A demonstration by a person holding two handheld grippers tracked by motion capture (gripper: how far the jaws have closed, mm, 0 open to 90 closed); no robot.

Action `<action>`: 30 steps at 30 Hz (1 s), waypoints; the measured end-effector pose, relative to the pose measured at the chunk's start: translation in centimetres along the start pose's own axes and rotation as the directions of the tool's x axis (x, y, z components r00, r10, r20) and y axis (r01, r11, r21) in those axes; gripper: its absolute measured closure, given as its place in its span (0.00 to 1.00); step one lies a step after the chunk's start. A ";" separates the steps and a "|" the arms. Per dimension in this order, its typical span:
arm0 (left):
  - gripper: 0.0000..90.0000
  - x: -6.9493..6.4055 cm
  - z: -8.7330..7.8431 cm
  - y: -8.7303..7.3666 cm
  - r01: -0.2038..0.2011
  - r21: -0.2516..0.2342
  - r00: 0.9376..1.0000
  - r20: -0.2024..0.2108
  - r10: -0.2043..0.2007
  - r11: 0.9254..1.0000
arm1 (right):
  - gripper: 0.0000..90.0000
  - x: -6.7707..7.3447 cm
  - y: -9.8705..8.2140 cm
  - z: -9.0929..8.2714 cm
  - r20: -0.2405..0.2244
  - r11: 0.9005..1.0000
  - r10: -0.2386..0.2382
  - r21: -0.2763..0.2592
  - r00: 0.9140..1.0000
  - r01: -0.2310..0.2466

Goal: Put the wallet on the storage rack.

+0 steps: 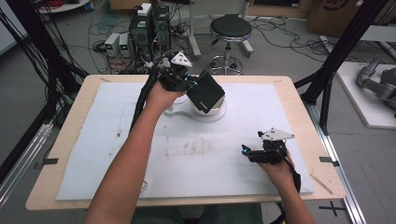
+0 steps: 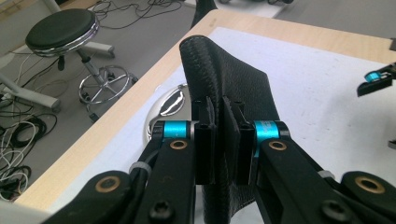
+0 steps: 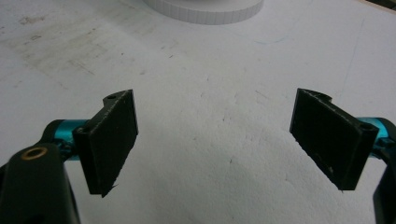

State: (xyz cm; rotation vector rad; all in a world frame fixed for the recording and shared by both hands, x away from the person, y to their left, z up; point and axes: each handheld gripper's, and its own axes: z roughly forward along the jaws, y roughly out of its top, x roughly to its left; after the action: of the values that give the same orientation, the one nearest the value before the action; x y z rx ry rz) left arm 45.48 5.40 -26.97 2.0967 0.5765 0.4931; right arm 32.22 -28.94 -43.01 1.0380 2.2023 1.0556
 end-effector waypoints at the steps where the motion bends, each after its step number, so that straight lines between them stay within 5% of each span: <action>1: 0.92 0.1 0.2 0.1 -0.005 0.006 1.000 -0.004 0.005 1.000 | 0.17 0.0 0.0 0.0 -0.003 1.000 0.001 0.002 1.000 -0.001; 15: 0.92 1.2 3.4 0.0 0.017 0.045 0.999 -0.051 -0.015 0.999 | 0.17 -0.1 -0.1 0.2 -0.005 1.000 0.009 0.007 1.000 -0.009; 30: 0.92 1.3 5.6 -0.5 -0.017 0.107 0.991 -0.128 0.031 0.994 | 0.17 -0.4 -0.3 0.2 0.000 1.000 0.017 0.013 1.000 -0.017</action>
State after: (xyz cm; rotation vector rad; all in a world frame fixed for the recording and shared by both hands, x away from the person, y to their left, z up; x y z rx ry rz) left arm 49.41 2.72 -30.16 2.1854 0.6660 0.6284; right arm 32.46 -29.31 -43.33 1.0639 2.2068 1.0505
